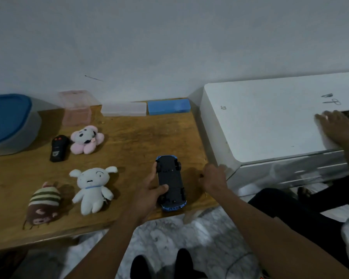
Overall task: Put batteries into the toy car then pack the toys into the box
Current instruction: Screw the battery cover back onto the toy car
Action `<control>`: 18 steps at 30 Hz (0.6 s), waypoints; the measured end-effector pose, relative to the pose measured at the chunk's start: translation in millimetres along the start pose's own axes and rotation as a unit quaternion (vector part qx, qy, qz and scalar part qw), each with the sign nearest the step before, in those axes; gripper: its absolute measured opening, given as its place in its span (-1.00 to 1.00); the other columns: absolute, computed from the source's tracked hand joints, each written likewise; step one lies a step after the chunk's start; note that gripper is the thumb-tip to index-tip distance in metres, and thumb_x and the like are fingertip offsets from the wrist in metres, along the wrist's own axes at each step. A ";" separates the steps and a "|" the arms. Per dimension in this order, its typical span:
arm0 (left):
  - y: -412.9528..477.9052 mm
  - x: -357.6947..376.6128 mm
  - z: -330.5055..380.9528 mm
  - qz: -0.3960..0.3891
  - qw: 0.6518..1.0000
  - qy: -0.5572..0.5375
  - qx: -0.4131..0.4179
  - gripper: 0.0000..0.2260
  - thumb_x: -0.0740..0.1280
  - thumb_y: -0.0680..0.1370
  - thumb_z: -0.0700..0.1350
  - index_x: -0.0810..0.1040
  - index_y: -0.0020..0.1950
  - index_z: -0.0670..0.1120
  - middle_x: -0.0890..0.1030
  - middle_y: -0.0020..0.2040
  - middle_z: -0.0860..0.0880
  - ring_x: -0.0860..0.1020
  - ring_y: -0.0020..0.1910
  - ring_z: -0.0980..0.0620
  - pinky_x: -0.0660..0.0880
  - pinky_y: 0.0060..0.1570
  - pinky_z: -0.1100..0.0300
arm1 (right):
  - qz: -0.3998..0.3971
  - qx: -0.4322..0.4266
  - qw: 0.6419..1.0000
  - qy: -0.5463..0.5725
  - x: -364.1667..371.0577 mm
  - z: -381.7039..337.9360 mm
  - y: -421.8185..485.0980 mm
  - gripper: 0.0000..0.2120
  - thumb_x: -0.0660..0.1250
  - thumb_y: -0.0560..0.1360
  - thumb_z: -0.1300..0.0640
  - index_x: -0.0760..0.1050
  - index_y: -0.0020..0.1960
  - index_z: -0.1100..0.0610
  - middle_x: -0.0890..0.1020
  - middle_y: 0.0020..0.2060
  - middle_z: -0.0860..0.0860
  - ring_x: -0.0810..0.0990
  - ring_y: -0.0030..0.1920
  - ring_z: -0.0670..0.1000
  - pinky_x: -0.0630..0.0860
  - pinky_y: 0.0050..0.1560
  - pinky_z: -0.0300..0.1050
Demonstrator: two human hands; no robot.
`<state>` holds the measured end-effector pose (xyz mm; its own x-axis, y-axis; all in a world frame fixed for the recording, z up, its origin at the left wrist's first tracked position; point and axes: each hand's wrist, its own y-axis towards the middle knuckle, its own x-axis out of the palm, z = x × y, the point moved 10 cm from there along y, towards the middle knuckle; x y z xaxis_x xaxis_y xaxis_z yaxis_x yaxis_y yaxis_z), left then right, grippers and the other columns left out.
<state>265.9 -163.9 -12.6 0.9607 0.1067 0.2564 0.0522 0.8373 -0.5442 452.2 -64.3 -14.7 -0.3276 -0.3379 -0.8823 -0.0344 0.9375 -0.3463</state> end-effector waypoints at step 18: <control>0.8 7.8 67.3 -0.022 0.994 0.064 0.088 -0.30 0.31 0.56 -0.26 0.10 0.49 0.31 0.60 0.21 0.01 0.62 0.12 -0.10 0.53 0.11 -0.19 | 0.163 -0.120 0.862 0.464 -142.2 -70.1 -29.6 -0.78 0.38 0.44 0.28 0.53 0.05 0.09 0.64 -0.21 0.18 0.67 -0.19 0.09 0.66 -0.16 -0.05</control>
<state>255.1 -126.4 42.8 0.9859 0.0090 0.1671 0.0567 0.9216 -0.3840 433.6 -38.2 143.3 -0.9677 0.0555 -0.2459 0.0455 0.9979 0.0463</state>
